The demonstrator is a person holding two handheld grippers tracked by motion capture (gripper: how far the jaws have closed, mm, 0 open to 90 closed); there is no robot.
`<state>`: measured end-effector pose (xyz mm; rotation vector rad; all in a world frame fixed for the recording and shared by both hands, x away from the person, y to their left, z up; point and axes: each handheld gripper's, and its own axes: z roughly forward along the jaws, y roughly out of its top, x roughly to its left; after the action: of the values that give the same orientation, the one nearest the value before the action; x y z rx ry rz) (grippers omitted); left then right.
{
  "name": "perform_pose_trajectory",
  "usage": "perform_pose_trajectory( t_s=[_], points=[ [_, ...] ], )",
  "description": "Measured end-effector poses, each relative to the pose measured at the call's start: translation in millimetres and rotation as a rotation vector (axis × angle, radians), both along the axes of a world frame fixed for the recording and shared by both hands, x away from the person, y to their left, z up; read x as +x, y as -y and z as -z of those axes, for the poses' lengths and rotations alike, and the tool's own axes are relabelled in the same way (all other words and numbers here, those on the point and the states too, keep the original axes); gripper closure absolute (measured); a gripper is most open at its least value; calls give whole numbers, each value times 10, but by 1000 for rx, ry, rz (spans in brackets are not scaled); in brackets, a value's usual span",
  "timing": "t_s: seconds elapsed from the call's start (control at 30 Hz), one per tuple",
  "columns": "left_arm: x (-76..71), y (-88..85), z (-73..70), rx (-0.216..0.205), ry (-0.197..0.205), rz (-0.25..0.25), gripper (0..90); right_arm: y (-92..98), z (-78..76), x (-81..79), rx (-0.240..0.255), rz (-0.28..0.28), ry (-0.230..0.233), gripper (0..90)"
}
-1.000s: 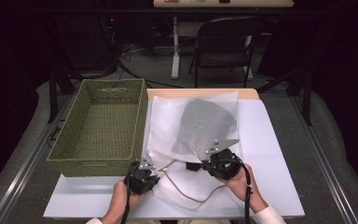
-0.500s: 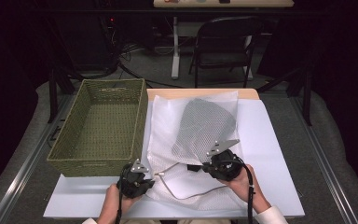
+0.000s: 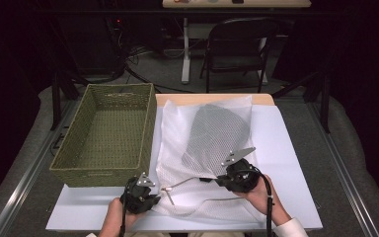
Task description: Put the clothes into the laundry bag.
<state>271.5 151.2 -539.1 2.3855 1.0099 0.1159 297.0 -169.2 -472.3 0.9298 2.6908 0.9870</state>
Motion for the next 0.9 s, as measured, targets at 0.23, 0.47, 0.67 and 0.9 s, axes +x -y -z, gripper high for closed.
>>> perform_pose_trajectory(
  t_s=[0.23, 0.47, 0.67, 0.9],
  points=[
    [-12, -18, -12, 13, -3, 10, 855, 63, 47, -16, -9, 0, -29, 854],
    [15, 2, -53, 4, 22, -12, 620, -16, 191, 17, -86, -15, -43, 846],
    [81, 78, -28, 36, 67, -39, 494, -44, 201, 24, -85, -10, -23, 806],
    [75, 180, 33, 62, 101, 9, 717, -94, 206, -2, -95, -7, 17, 823]
  ],
)
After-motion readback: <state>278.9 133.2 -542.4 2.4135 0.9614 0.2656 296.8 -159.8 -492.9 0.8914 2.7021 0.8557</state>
